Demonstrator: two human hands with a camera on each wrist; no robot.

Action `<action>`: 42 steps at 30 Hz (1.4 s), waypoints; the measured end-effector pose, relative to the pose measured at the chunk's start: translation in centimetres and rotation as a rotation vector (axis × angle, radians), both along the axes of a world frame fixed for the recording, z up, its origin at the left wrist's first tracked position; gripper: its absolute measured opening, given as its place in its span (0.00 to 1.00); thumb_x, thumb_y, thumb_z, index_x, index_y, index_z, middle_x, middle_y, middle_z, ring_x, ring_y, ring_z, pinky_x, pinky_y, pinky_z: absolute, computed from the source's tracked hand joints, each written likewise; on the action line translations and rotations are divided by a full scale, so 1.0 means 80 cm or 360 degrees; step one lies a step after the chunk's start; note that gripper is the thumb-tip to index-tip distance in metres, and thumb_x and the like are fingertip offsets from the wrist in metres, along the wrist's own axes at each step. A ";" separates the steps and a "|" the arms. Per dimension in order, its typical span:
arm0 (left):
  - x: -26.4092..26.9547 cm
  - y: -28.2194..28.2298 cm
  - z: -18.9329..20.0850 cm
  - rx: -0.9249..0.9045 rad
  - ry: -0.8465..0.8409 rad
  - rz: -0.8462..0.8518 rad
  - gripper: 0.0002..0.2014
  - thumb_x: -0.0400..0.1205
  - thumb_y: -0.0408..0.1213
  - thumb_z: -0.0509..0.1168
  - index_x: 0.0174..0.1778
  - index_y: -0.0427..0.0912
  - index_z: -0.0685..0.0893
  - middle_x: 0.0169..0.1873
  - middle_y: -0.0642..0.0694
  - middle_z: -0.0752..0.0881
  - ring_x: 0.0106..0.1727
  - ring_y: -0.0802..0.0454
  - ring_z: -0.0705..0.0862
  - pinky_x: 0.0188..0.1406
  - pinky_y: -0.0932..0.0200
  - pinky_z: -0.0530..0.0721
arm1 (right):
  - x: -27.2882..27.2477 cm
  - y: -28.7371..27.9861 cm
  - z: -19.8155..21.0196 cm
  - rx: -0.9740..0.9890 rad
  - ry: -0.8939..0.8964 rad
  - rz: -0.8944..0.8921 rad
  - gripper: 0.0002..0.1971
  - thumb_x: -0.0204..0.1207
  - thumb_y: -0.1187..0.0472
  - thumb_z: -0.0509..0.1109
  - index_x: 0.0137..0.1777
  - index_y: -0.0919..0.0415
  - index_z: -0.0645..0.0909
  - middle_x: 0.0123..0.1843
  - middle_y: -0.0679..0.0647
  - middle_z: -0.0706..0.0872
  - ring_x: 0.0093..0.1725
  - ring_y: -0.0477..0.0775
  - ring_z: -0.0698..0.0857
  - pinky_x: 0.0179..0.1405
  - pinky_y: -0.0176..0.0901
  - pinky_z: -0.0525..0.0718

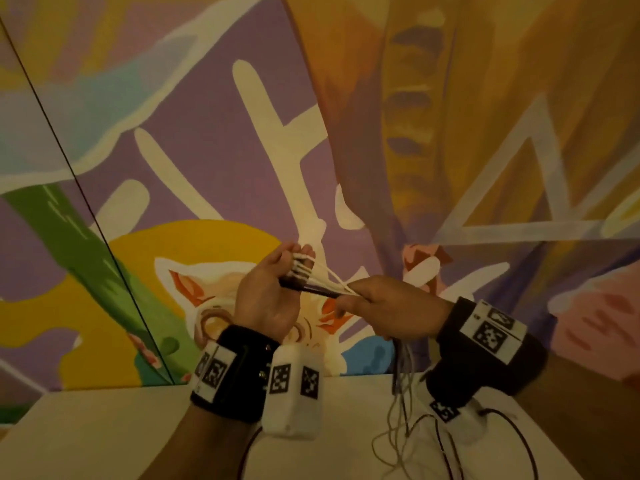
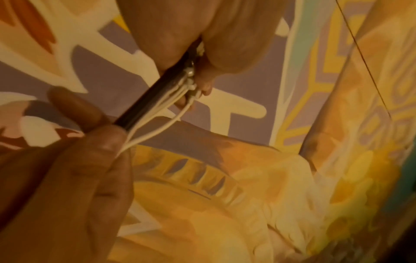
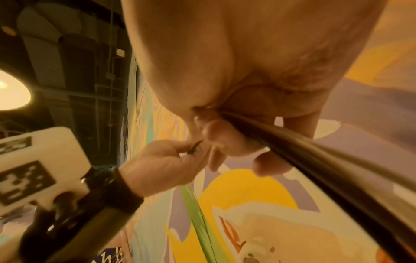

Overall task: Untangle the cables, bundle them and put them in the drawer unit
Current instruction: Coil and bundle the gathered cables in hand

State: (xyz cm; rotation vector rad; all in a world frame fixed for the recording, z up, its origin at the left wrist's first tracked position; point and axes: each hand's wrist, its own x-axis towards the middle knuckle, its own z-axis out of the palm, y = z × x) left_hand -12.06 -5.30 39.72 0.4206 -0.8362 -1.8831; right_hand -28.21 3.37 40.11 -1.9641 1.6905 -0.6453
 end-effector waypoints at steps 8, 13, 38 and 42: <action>0.032 0.030 -0.098 -0.0156 -0.0754 0.0036 0.13 0.86 0.36 0.60 0.57 0.31 0.84 0.55 0.34 0.88 0.58 0.34 0.86 0.51 0.48 0.87 | 0.002 0.032 0.012 0.0376 0.0284 0.0214 0.17 0.86 0.49 0.55 0.54 0.55 0.85 0.37 0.53 0.77 0.32 0.45 0.77 0.33 0.33 0.78; 0.051 0.047 -0.082 -0.1620 -0.1509 0.0363 0.31 0.74 0.67 0.60 0.70 0.55 0.76 0.67 0.58 0.79 0.69 0.58 0.76 0.69 0.51 0.75 | 0.011 0.037 0.013 0.0543 0.0273 0.0292 0.15 0.86 0.49 0.56 0.52 0.53 0.84 0.38 0.57 0.77 0.34 0.51 0.78 0.33 0.32 0.80; 0.029 0.152 -0.100 -0.0554 -0.1044 0.0212 0.10 0.88 0.43 0.54 0.49 0.42 0.77 0.19 0.47 0.64 0.16 0.51 0.62 0.19 0.58 0.67 | 0.058 0.092 -0.085 -0.0258 -0.0062 -0.0465 0.21 0.84 0.44 0.49 0.56 0.56 0.79 0.30 0.43 0.79 0.30 0.41 0.79 0.33 0.37 0.77; 0.032 0.153 -0.107 -0.0664 -0.1155 0.0061 0.11 0.83 0.50 0.55 0.41 0.49 0.76 0.20 0.51 0.67 0.16 0.54 0.61 0.20 0.57 0.65 | 0.069 0.090 -0.109 -0.0320 0.0290 -0.0515 0.33 0.79 0.34 0.34 0.56 0.52 0.77 0.45 0.51 0.86 0.41 0.52 0.85 0.41 0.49 0.84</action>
